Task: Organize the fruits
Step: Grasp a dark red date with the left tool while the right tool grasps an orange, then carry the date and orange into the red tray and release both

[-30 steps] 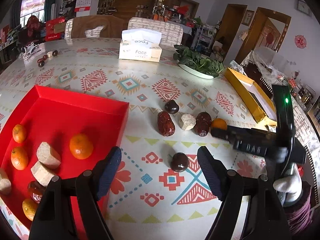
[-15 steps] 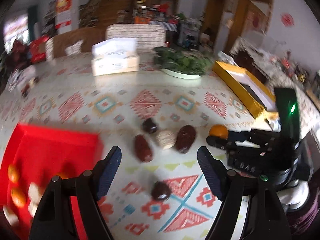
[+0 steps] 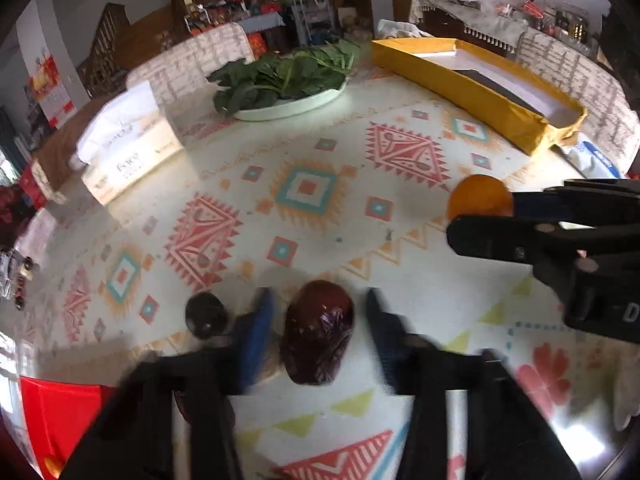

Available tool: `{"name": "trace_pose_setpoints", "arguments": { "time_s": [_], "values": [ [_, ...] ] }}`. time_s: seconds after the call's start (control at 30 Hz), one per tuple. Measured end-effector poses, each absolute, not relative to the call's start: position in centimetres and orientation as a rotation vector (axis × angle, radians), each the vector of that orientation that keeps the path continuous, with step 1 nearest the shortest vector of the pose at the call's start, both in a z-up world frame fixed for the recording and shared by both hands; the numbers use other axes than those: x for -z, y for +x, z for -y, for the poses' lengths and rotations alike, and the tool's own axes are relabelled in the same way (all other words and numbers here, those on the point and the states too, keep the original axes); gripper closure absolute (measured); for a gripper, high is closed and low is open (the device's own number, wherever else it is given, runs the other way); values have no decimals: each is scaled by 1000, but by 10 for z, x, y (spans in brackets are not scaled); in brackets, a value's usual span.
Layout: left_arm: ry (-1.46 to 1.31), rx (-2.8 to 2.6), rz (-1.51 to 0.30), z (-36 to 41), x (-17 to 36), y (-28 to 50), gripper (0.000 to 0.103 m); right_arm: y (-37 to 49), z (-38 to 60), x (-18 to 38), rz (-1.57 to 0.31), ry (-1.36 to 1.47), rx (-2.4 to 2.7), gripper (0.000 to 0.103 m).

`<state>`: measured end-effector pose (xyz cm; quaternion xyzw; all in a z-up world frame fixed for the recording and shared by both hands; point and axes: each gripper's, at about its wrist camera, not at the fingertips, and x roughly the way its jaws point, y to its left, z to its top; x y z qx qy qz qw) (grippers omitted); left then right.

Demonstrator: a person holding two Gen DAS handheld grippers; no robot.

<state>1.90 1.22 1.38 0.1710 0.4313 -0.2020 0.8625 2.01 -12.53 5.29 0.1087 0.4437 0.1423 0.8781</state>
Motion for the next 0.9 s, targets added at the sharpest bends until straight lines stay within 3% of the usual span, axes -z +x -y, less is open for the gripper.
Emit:
{"name": "trace_pose_setpoints", "arguments": {
  "time_s": [0.2, 0.27, 0.33, 0.4, 0.53, 0.9],
  "values": [
    [353, 487, -917, 0, -12, 3, 70, 21, 124, -52, -925, 235, -301, 65],
    [356, 485, -906, 4, -10, 0, 62, 21, 124, -52, -923, 242, -299, 65],
    [349, 474, -905, 5, -11, 1, 62, 21, 125, -52, -921, 248, -299, 65],
    [333, 461, -912, 3, -12, -1, 71, 21, 127, -50, -922, 257, -300, 65],
    [255, 445, -888, -10, -22, -11, 71, 20, 131, -52, -909, 288, -312, 65],
    [-101, 303, -701, -134, -89, -83, 71, 17, 128, -54, -869, 311, -344, 65]
  ]
}}
